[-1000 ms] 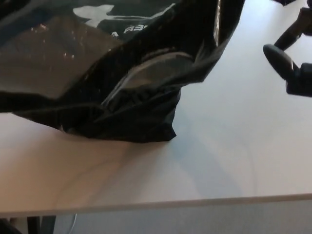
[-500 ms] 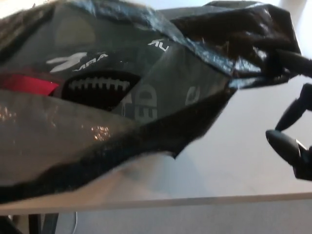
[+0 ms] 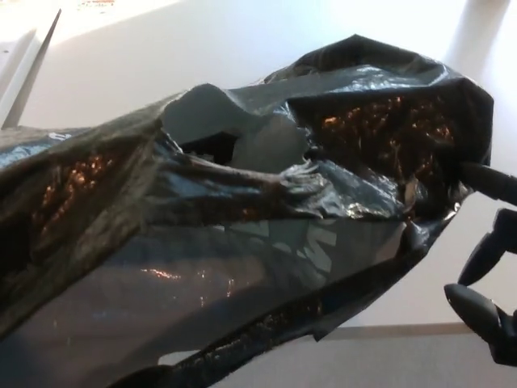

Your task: A plastic bag is kept infront of the robot in the middle of the desk and the robot uses both its hands to grab it from the top and lifts it up and then releases it.

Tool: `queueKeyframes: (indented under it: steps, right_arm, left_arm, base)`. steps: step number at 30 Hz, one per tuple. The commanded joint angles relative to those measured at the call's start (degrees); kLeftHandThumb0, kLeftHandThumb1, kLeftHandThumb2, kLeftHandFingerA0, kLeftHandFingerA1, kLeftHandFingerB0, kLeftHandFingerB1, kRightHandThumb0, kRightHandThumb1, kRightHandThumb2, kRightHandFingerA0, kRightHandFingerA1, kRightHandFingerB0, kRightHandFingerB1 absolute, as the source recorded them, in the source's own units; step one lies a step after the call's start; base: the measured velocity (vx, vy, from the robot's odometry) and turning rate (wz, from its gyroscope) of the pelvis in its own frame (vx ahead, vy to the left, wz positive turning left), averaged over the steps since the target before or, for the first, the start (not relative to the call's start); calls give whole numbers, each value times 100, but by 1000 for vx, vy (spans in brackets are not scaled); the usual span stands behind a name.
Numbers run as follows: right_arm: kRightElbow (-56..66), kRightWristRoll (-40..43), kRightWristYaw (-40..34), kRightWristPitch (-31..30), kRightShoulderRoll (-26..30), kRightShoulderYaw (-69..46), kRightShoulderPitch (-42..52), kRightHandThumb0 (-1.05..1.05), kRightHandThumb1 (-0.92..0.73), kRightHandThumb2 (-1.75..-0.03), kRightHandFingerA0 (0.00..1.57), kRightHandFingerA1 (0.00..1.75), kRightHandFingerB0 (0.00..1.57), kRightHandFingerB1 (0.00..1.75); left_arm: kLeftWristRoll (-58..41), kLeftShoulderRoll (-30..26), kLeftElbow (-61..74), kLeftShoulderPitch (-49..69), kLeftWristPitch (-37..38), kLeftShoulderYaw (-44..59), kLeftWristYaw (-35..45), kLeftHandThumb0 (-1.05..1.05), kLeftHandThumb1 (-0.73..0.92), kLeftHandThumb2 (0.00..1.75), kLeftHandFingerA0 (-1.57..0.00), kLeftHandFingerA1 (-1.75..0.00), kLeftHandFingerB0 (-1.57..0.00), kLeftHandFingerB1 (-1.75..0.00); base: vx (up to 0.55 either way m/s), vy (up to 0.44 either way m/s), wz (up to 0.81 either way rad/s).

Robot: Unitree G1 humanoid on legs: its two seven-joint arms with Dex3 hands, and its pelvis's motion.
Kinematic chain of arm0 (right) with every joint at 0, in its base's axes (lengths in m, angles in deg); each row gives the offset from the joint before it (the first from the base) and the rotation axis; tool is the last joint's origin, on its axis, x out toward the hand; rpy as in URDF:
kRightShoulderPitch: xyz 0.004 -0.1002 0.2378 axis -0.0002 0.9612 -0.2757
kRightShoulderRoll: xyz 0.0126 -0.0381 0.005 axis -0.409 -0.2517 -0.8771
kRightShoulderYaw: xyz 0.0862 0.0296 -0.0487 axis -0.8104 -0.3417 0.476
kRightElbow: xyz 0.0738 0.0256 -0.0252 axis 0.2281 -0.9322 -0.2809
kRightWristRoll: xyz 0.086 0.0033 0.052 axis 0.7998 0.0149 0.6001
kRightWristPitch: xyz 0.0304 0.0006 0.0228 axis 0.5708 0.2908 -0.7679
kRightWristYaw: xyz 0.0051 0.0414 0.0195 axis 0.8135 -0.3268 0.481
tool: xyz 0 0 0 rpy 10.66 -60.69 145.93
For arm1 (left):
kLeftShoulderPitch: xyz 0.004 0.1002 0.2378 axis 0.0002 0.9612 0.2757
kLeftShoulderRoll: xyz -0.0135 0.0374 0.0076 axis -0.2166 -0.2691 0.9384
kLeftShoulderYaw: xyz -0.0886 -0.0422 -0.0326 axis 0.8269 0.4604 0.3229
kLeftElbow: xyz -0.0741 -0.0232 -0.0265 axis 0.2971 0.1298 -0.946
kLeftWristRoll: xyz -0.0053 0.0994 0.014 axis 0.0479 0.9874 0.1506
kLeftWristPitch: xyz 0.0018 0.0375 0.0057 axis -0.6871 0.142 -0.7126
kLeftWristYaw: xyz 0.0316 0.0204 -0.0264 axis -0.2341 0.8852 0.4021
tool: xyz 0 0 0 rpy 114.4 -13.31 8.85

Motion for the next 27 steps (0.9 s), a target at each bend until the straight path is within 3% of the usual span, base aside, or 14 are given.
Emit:
queueKeyframes:
  steps: [1,3,4,5,8,9,10,11,12,13,19,20,24,27]
  right_arm:
    - [-183,239,119,398,21,-175,200,-46,-60,-60,80,142,35,41]
    - [-173,163,81,354,33,-327,307,-47,-60,-60,83,141,35,40]
    - [-223,177,89,373,60,-424,334,-46,-61,-60,84,141,35,40]
    - [-441,174,67,496,115,-615,335,-46,-61,-61,87,140,35,41]
    - [-826,283,91,444,253,-984,363,-49,-62,-60,85,136,35,42]
    - [-1115,309,112,496,341,-1146,338,-53,-52,-78,92,123,33,51]
    - [-1210,319,116,462,371,-1215,345,-55,-51,-80,92,120,33,51]
    - [-1313,331,123,406,402,-1295,358,-55,-51,-80,92,120,33,51]
    - [-1467,303,114,311,448,-1408,408,-55,-52,-79,92,118,33,50]
    - [-1603,289,116,321,487,-1495,448,-53,-51,-78,92,118,34,50]
    - [-1997,245,62,349,449,-1914,969,-51,-51,-77,88,118,35,49]
    - [-2020,232,52,402,400,-1917,1017,-51,-51,-76,87,118,35,49]
    - [-2094,168,88,601,289,-1839,1145,-52,-52,-78,87,119,36,49]
    - [-2196,135,53,807,195,-1750,1120,-52,-52,-77,87,120,37,49]
  left_arm:
    - [96,-90,-511,-46,55,360,15,-37,54,107,-141,-134,0,-51]
    - [-38,-355,-1141,-324,225,552,55,-36,55,107,-142,-134,0,-51]
    - [-143,-503,-1483,-474,319,632,97,-64,57,88,-121,-134,-1,-33]
    - [60,-676,-1928,-649,381,887,-34,-36,54,106,-141,-134,0,-50]
    - [121,-1044,-2895,-977,560,1208,-110,-35,58,108,-140,-133,0,-50]
    - [130,-1227,-3277,-1069,485,1320,-134,-57,73,66,-110,-149,-9,-28]
    - [120,-1294,-3449,-1114,514,1358,-128,-62,62,82,-118,-139,-7,-36]
    - [102,-1373,-3664,-1171,583,1397,-115,-62,62,82,-118,-139,-7,-36]
    - [235,-1489,-3879,-1214,527,1524,-231,-58,74,66,-112,-150,-10,-31]
    - [217,-1573,-4110,-1274,595,1559,-222,-35,59,109,-140,-133,-1,-50]
    - [362,-1896,-5294,-1646,687,1593,-423,-33,60,108,-138,-133,-1,-50]
    - [320,-1871,-5307,-1656,684,1581,-418,-55,63,76,-120,-147,-8,-39]
    - [159,-1550,-4971,-1575,648,1463,-397,-63,59,83,-125,-136,-8,-42]
    - [-290,-1271,-4488,-1436,440,1235,-154,-57,59,81,-124,-135,-7,-41]
  base:
    - [0,0,0]
    - [0,0,0]
    - [0,0,0]
    - [0,0,0]
    - [0,0,0]
    - [0,0,0]
    - [0,0,0]
    - [0,0,0]
    - [0,0,0]
    - [0,0,0]
    - [0,0,0]
    - [0,0,0]
    - [0,0,0]
    - [0,0,0]
